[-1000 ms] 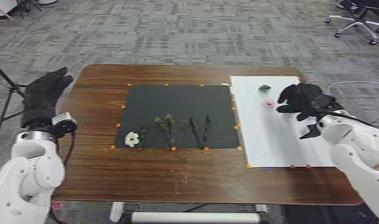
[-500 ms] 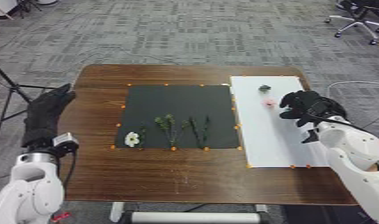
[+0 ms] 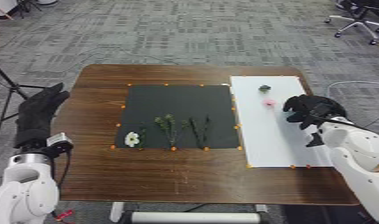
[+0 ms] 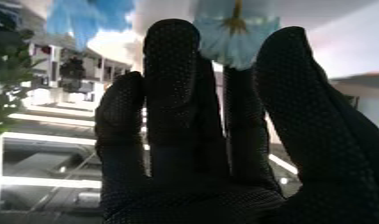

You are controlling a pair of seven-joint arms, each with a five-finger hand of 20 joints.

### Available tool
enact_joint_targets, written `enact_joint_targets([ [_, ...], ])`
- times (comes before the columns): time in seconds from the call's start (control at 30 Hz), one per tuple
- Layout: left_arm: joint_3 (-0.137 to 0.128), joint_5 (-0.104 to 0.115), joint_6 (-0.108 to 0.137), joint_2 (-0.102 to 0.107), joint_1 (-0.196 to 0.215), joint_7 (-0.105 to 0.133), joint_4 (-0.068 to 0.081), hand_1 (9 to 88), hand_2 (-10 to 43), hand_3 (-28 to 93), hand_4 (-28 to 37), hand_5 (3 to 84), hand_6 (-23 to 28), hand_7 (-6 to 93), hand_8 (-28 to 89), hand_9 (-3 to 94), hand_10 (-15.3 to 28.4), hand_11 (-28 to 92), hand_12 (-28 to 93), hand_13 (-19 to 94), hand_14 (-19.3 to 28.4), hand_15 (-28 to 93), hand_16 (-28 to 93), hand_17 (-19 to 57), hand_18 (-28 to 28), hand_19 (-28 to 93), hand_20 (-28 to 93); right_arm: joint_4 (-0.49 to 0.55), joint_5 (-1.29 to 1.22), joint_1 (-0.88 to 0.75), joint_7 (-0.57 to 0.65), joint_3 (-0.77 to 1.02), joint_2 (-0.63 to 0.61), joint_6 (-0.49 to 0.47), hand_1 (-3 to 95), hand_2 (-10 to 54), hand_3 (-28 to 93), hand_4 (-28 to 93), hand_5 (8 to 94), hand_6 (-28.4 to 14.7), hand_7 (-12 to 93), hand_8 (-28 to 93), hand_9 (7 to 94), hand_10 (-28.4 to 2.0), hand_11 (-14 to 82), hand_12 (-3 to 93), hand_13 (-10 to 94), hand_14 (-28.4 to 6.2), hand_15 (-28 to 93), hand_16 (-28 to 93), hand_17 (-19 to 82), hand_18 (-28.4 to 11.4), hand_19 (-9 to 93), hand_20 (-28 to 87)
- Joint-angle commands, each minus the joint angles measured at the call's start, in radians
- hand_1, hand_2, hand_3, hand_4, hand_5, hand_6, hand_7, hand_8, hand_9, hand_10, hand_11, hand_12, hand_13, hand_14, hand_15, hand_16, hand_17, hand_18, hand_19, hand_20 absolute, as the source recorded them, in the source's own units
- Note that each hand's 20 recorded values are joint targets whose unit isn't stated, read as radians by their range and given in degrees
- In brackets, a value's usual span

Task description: Arrange flowers

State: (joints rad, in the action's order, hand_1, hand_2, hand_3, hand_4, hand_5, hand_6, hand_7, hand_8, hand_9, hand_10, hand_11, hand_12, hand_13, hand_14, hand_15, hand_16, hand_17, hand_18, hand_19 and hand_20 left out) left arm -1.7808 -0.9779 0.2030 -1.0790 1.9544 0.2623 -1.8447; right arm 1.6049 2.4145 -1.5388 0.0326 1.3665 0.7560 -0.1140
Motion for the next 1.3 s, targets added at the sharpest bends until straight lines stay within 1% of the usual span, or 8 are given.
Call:
enact_joint_targets([
  [0.03, -0.004, -0.002, -0.018, -0.017, 0.012, -0.004, -0.007, 26.0, 4.3, 70, -25.7, 49.1, 3.9, 14.7, -8, 50.3, 13.6, 20, 11, 37, 15.0, 11, 1, 5.5, 10.7, 6, 15, -0.029, 0.036, -0.019, -0.015, -0.049, -0.001, 0.132, 50.4, -9.5, 68, -22, 55.4, 3.0, 28, -12, 63.4, -11.7, 14.4, 18.8, 71, -7.7, 50, 37, 32, -20.8, 71, 62],
  [0.2, -0.029, -0.019, -0.015, -0.019, 0.025, -0.005, 0.012, 26.1, 4.4, 70, -25.6, 49.1, 3.9, 14.7, -8, 50.3, 13.7, 20, 11, 37, 15.0, 11, 1, 5.4, 10.7, 6, 15, -0.042, -0.009, 0.012, -0.030, -0.118, -0.023, 0.320, 59.8, -9.5, 56, -20, 67.6, 3.7, 33, 5, 80.7, -8.7, 6.6, 34.5, 76, -6.5, 57, 36, 36, -21.5, 75, 64],
  [0.27, -0.018, -0.016, 0.018, -0.007, 0.019, -0.008, 0.035, 26.0, 4.3, 70, -25.6, 49.2, 3.8, 14.7, -8, 50.3, 13.7, 20, 11, 37, 15.1, 11, 1, 5.5, 10.7, 6, 15, -0.025, -0.028, 0.028, -0.032, -0.135, -0.034, 0.359, 60.4, -9.5, 55, -20, 70.0, 4.1, 34, 5, 83.6, -8.5, 6.7, 35.9, 77, -6.3, 59, 36, 37, -21.8, 77, 65],
  [0.3, 0.025, -0.011, 0.063, 0.012, -0.019, -0.025, 0.051, 26.0, 4.3, 70, -25.6, 49.2, 3.8, 14.7, -8, 50.3, 13.7, 20, 11, 37, 15.1, 11, 1, 5.5, 10.7, 6, 15, -0.019, -0.041, 0.047, -0.028, -0.155, -0.041, 0.384, 60.4, -9.5, 55, -20, 70.6, 4.1, 34, 5, 84.2, -8.5, 6.8, 36.2, 78, -6.1, 59, 36, 37, -21.9, 77, 65],
  [0.33, 0.025, -0.012, 0.069, 0.015, -0.019, -0.034, 0.057, 26.0, 4.3, 70, -25.6, 49.2, 3.8, 14.7, -8, 50.3, 13.7, 20, 11, 37, 15.1, 11, 1, 5.5, 10.7, 6, 15, -0.003, -0.049, 0.062, -0.027, -0.161, -0.044, 0.386, 60.4, -9.5, 55, -20, 70.9, 4.0, 34, 4, 84.5, -8.4, 6.8, 36.3, 78, -6.1, 60, 37, 37, -22.0, 78, 65],
  [0.57, 0.002, -0.023, 0.083, 0.016, -0.004, -0.059, 0.071, 26.2, 4.2, 70, -25.9, 49.4, 3.8, 15.0, -8, 50.3, 13.7, 20, 11, 37, 15.0, 11, 0, 5.6, 10.7, 6, 15, 0.130, -0.156, 0.255, 0.027, -0.290, -0.042, 0.385, 59.9, -9.5, 57, -19, 72.4, 3.7, 34, 4, 85.5, -8.6, 6.4, 36.7, 78, -5.7, 61, 37, 38, -21.9, 79, 65],
  [0.9, -0.017, -0.028, 0.031, 0.014, 0.001, -0.052, 0.066, 26.2, 4.6, 70, -26.2, 49.5, 3.8, 14.9, -8, 50.3, 13.6, 20, 11, 37, 14.9, 11, 0, 5.6, 10.6, 6, 15, 0.210, -0.337, 0.577, 0.007, -0.601, 0.083, 0.234, 59.8, -9.5, 57, -19, 73.1, 3.7, 33, 4, 85.8, -8.7, 5.9, 36.7, 78, -5.5, 61, 37, 38, -21.4, 79, 65],
  [1.3, -0.022, -0.025, 0.003, 0.034, -0.007, -0.053, 0.056, 26.1, 4.8, 70, -26.2, 49.5, 3.8, 14.8, -8, 50.4, 13.7, 20, 11, 37, 14.9, 11, 0, 5.6, 10.6, 6, 15, 0.002, -0.334, 0.668, -0.014, -0.781, 0.393, 0.013, 59.8, -9.5, 57, -19, 74.8, 3.8, 31, 3, 86.6, -8.4, 4.8, 34.3, 78, -5.3, 61, 37, 38, -21.3, 80, 64],
])
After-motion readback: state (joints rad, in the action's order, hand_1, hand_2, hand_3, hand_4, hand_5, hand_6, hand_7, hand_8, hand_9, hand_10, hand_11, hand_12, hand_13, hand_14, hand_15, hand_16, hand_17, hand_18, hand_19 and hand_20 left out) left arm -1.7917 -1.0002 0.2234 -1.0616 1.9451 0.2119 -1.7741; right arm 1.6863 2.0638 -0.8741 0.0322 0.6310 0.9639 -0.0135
